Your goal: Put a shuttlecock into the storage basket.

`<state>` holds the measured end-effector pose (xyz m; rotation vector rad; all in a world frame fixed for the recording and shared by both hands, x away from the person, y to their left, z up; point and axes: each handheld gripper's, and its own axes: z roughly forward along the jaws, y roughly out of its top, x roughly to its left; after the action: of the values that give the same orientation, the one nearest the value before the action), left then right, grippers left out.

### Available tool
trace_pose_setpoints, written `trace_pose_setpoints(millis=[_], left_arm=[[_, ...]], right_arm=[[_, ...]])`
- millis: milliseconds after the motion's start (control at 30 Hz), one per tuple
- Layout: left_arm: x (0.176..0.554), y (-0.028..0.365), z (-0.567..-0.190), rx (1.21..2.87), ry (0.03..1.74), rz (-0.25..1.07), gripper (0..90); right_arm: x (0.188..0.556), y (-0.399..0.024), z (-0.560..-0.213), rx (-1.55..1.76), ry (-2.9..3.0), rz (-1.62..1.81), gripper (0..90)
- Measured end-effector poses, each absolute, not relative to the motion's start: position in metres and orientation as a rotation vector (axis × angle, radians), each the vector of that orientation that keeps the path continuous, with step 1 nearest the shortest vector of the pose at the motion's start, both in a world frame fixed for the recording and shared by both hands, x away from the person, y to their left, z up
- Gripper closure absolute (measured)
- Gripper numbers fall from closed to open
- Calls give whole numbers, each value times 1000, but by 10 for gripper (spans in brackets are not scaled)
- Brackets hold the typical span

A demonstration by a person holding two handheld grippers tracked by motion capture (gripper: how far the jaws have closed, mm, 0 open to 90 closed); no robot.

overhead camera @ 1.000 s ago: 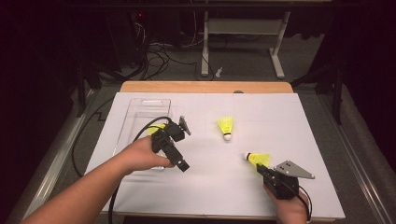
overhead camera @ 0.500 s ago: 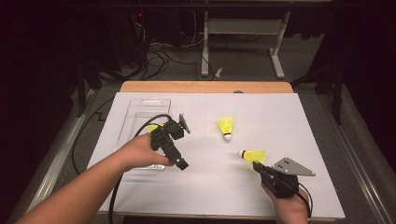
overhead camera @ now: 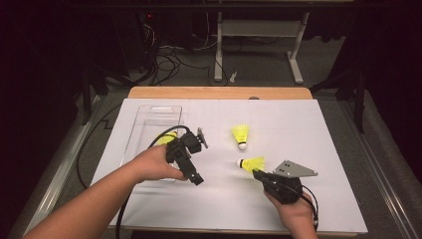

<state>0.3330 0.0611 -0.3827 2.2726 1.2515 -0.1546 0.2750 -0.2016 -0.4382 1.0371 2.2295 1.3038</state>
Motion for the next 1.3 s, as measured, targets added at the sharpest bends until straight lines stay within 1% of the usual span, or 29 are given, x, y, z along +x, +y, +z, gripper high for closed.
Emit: trace_pose_setpoints(millis=[467,867,1300], left_arm=[[320,50,-391,2347,1176,-164,79],[314,45,-400,2357,1155,-187,95],[312,45,-402,2367,1133,-172,127]], right_arm=[[270,-186,-448,943,2314,1370,900],[264,-170,-447,863,2368,1421,900],[255,-154,-444,775,2407,1472,900]])
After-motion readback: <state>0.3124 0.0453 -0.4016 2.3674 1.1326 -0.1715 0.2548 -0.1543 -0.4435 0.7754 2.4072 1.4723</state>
